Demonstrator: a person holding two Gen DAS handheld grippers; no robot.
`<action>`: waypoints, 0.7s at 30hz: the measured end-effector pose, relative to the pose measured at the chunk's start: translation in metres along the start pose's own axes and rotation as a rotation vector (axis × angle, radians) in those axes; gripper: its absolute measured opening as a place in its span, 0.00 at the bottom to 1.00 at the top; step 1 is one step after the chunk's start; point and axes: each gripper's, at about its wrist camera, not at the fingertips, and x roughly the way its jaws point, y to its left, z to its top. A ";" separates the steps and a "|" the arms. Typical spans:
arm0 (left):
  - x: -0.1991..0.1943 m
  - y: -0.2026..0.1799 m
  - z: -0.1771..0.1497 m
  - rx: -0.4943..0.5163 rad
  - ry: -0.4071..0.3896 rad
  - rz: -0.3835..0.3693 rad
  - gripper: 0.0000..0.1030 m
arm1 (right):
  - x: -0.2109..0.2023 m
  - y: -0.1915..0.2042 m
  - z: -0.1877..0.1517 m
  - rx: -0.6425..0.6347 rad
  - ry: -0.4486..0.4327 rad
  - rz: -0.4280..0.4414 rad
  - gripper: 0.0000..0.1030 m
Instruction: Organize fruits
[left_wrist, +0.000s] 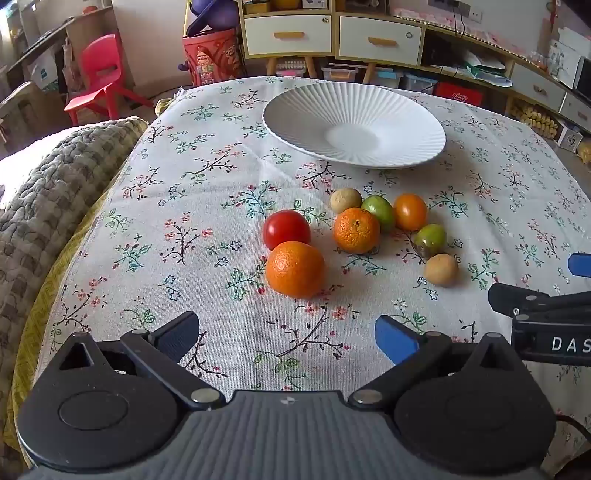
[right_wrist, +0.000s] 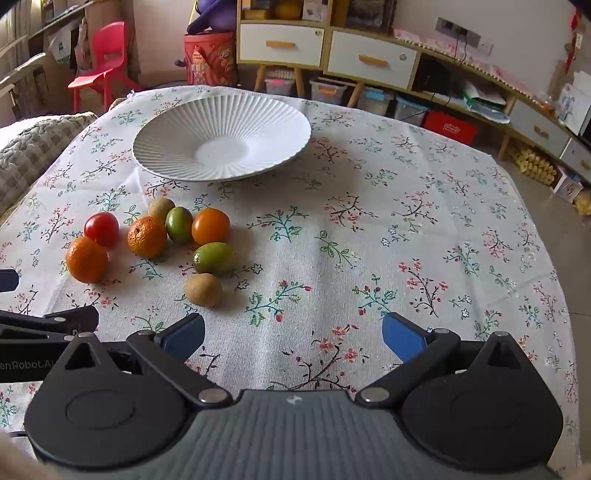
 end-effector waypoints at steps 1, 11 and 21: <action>0.000 0.000 0.000 -0.003 0.001 -0.001 0.89 | 0.000 0.000 0.000 -0.004 0.003 0.000 0.99; 0.000 0.002 0.001 -0.018 0.012 -0.005 0.89 | 0.001 0.001 0.003 0.020 -0.004 0.006 0.99; 0.001 0.002 0.001 -0.019 0.014 -0.009 0.89 | 0.003 0.001 0.001 0.028 0.000 0.007 0.99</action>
